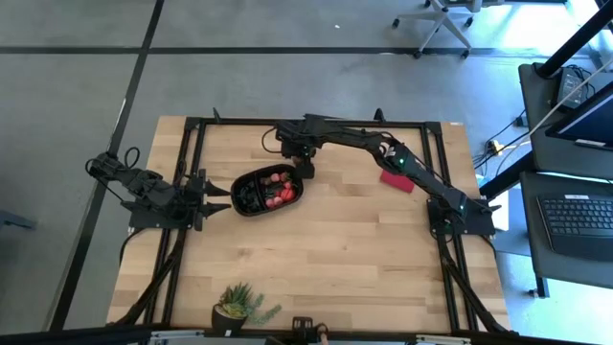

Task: Pick and placing Produce into tupperware
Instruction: Put the brown kiwi into the black bin

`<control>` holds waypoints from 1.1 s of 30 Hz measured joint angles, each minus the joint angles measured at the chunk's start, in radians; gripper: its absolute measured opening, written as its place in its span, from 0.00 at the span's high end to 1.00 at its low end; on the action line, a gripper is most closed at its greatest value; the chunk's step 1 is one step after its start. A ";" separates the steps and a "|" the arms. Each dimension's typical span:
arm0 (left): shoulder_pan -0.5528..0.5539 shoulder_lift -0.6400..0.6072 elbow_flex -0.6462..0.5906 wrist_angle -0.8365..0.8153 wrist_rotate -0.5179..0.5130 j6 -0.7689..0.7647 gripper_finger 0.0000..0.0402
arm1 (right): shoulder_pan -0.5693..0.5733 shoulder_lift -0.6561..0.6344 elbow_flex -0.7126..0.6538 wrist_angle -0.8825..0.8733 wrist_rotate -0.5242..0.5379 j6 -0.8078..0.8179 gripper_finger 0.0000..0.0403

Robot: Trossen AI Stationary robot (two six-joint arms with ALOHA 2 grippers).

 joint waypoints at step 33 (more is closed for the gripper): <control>0.000 0.000 0.000 0.000 0.000 0.001 0.55 | 0.004 -0.015 0.022 -0.069 0.004 -0.004 0.41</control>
